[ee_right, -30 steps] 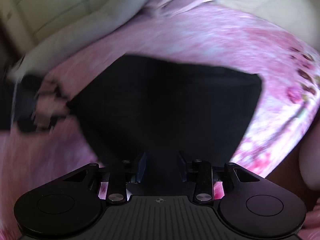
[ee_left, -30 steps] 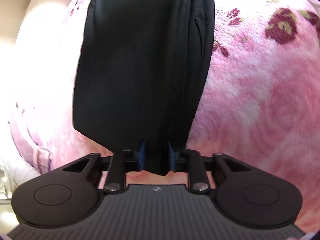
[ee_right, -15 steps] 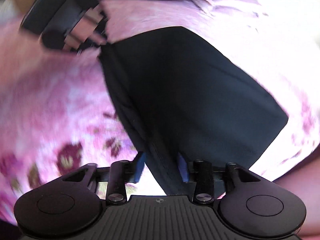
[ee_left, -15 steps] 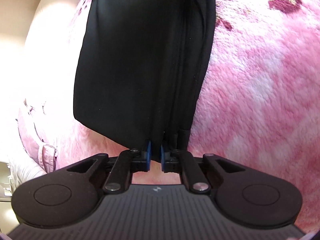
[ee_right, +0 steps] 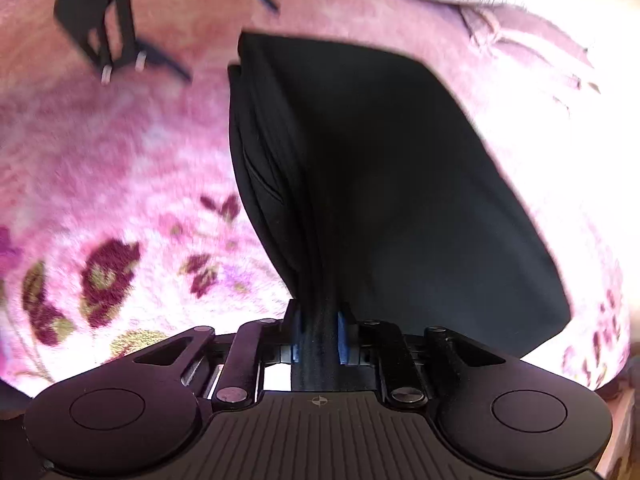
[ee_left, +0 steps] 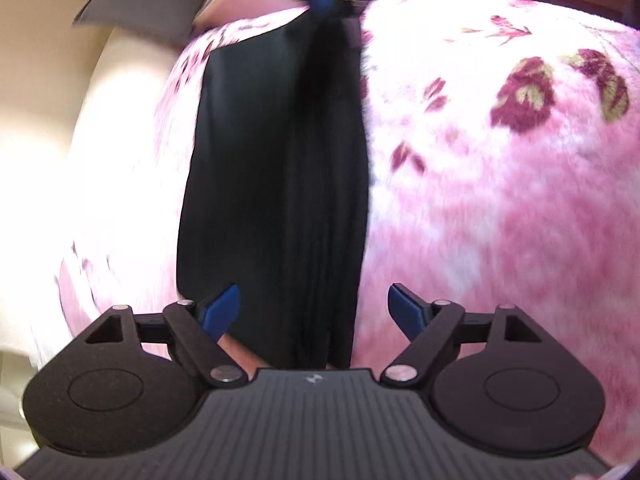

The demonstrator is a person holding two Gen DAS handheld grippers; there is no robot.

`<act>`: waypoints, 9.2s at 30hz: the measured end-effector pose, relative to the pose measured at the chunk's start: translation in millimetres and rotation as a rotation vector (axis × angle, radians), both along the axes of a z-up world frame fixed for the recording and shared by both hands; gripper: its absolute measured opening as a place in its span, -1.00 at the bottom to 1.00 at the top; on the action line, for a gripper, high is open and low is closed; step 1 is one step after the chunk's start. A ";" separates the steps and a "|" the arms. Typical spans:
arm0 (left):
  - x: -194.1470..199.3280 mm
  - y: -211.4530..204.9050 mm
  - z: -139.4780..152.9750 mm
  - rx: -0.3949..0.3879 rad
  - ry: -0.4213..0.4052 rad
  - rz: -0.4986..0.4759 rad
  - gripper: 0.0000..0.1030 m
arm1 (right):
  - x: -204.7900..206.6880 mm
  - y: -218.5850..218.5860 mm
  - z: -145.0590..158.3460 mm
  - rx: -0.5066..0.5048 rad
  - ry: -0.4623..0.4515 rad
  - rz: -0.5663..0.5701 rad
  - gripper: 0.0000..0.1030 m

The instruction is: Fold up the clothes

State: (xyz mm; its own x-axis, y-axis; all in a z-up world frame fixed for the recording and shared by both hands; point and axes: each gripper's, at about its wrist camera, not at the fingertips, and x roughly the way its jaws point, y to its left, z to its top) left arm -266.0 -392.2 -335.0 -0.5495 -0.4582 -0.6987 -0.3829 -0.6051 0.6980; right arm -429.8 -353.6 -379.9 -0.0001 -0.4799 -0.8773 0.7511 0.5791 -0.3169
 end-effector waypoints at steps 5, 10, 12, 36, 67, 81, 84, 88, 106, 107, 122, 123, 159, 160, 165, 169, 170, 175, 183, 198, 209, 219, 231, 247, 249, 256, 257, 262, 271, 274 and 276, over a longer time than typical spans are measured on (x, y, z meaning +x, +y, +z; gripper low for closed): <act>-25.4 -6.2 -41.7 -0.066 -0.036 0.033 0.53 | -6.2 0.9 22.2 -0.024 -0.011 -0.002 -0.75; -36.8 -20.4 -39.0 0.011 -0.063 0.095 -0.37 | -4.7 13.1 13.4 -0.006 -0.001 -0.005 -0.78; -41.1 -27.5 -31.9 0.073 -0.071 0.126 -0.43 | -4.2 23.1 8.6 -0.017 0.026 -0.014 -0.77; -62.3 -47.6 -12.3 0.238 -0.141 0.195 -0.47 | 21.8 5.0 -24.6 -0.003 0.062 -0.044 -0.22; -72.1 -105.8 37.1 0.596 -0.038 0.341 -0.55 | 54.3 25.0 -14.8 -0.156 0.064 0.003 0.88; -40.1 -23.3 -7.8 0.171 0.059 0.267 -0.54 | -18.7 70.1 -73.4 -0.328 0.391 0.203 -0.02; -37.1 4.6 -45.5 -0.056 0.078 0.236 -0.13 | -26.2 78.3 -77.3 -0.355 0.363 0.271 -0.26; -38.1 17.3 -87.7 -0.264 0.099 0.208 -0.14 | -38.3 91.7 -80.9 -0.439 0.299 0.293 -0.45; 19.3 237.6 -52.6 -0.291 0.059 0.654 -0.64 | -49.3 173.4 -76.1 -0.707 0.182 0.580 -0.70; 20.8 263.3 -53.0 -0.274 0.049 0.691 -0.63 | -47.0 183.6 -77.6 -0.718 0.183 0.612 -0.70; 36.9 351.5 -41.7 -0.038 0.316 0.894 -0.22 | -53.1 212.4 -75.7 -0.605 0.290 0.405 -0.20; 48.9 350.4 -31.8 0.011 0.384 0.935 -0.22 | -55.5 216.7 -68.1 -0.592 0.249 0.349 -0.20; 190.3 219.1 -23.8 0.967 1.371 1.426 -0.87 | 186.6 -39.3 20.7 0.325 -0.614 0.475 -0.31; 190.9 221.4 -23.0 0.959 1.383 1.429 -0.87 | 190.3 -36.7 23.5 0.308 -0.597 0.493 -0.34; 191.1 214.6 -35.6 0.977 1.363 1.488 -0.86 | 215.2 -33.5 18.1 0.263 -0.539 0.535 -0.42; 197.0 218.2 -27.8 0.987 1.366 1.502 -0.81 | 213.4 -28.9 20.6 0.180 -0.609 0.514 -0.41; 199.0 221.9 -23.6 0.969 1.366 1.507 -0.80 | 205.8 -23.7 29.3 0.133 -0.649 0.505 -0.39; 194.1 229.5 3.1 0.825 1.293 1.456 -0.86 | 137.6 28.6 59.6 -0.041 -0.733 0.427 -0.25; 177.5 176.5 -16.9 0.823 1.131 1.472 -0.95 | 18.5 108.5 -18.3 0.096 -0.918 -0.014 -0.20; 31.6 224.9 49.9 0.571 0.823 1.061 -0.75 | -178.8 220.7 -30.5 -0.272 -1.079 -0.567 -0.10; -109.4 212.9 -21.0 0.484 0.476 0.760 -0.77 | -194.6 216.6 -70.9 -0.225 -1.196 -0.644 -0.10; -90.5 188.9 -18.2 0.639 0.567 0.801 -0.80 | -186.9 185.5 -90.5 -0.235 -1.217 -0.647 -0.11; -36.4 247.4 -2.2 0.372 0.543 0.755 -0.55 | -186.7 218.1 -64.7 -0.265 -1.095 -0.653 -0.45; 84.2 279.6 -16.4 0.269 0.626 0.975 -0.56 | 3.0 240.5 -22.2 -0.433 -0.383 0.357 0.15; 88.3 275.4 -13.6 0.293 0.645 0.984 -0.56 | 18.2 242.8 -20.2 -0.477 -0.321 0.442 0.15; 118.2 307.6 9.6 0.252 0.635 0.829 -0.54 | 34.3 234.1 -10.0 -0.465 -0.313 0.579 0.15; 116.5 315.3 5.7 0.209 0.579 0.790 -0.54 | 39.4 233.9 -12.5 -0.464 -0.288 0.612 0.15; 98.9 323.1 -14.2 0.079 0.426 0.700 -0.55 | 65.1 225.7 -25.6 -0.441 -0.218 0.702 0.15; 108.7 328.6 -0.5 0.152 0.449 0.691 -0.23 | 73.4 202.7 -22.6 -0.337 -0.334 0.596 -0.63; 102.3 329.5 -15.6 0.088 0.398 0.691 -0.25 | 73.6 198.2 -16.2 -0.341 -0.375 0.551 -0.74; 97.6 327.0 -24.4 0.038 0.369 0.695 -0.26 | 74.3 193.6 -12.1 -0.346 -0.401 0.524 -0.76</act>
